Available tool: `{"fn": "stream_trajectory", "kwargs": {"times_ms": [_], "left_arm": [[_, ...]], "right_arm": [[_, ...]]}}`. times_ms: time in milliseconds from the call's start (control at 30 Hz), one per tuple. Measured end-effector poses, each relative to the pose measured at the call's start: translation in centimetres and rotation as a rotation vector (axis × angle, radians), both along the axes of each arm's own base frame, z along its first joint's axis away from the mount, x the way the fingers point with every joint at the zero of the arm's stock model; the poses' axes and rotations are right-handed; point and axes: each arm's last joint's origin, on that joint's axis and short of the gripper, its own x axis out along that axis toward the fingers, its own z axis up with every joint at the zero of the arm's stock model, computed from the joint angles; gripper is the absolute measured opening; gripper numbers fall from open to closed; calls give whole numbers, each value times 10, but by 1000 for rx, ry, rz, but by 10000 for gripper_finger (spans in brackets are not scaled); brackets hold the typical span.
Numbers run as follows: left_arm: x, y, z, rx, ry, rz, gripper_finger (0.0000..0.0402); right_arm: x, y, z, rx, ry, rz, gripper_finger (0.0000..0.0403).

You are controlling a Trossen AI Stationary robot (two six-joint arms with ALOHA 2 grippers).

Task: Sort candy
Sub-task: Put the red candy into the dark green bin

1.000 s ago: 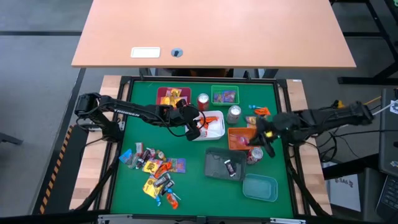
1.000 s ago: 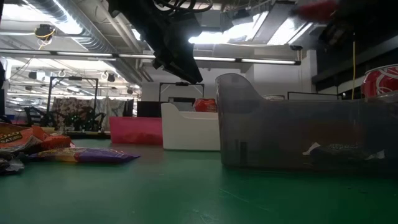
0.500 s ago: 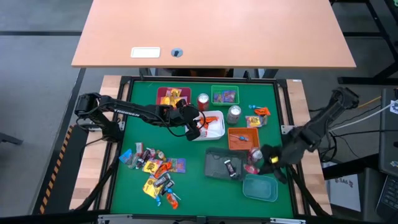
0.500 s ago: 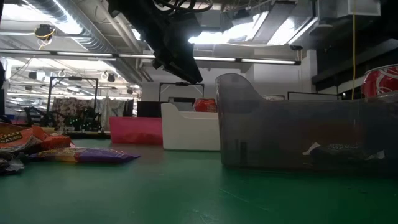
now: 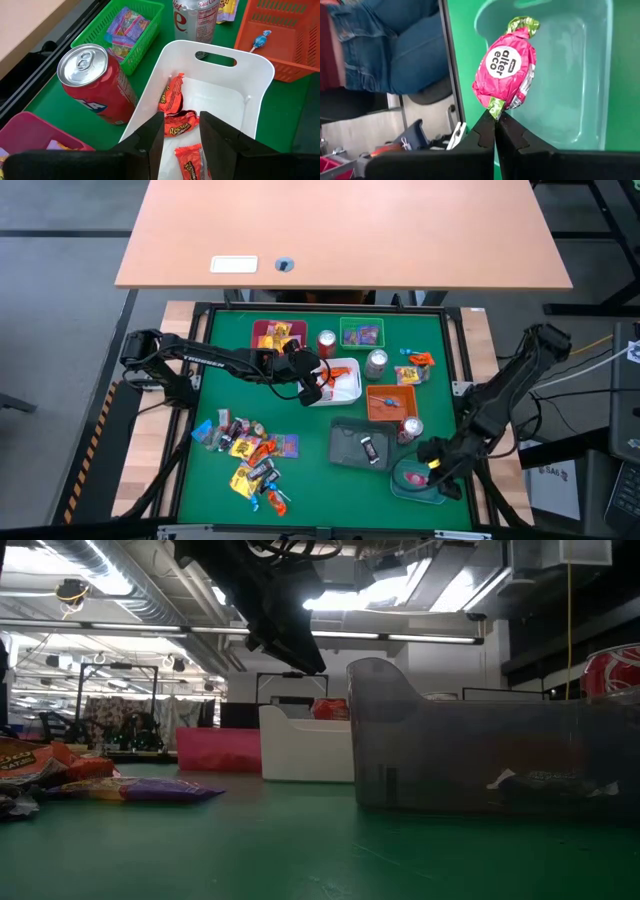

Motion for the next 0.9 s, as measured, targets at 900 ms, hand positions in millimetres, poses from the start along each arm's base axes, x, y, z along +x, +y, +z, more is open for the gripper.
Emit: {"fn": "stream_trajectory", "kwargs": {"times_ms": [900], "left_arm": [[0, 0, 0, 0, 0, 0, 114]], "right_arm": [[-4, -4, -9, -76, 92, 42, 138]]}}
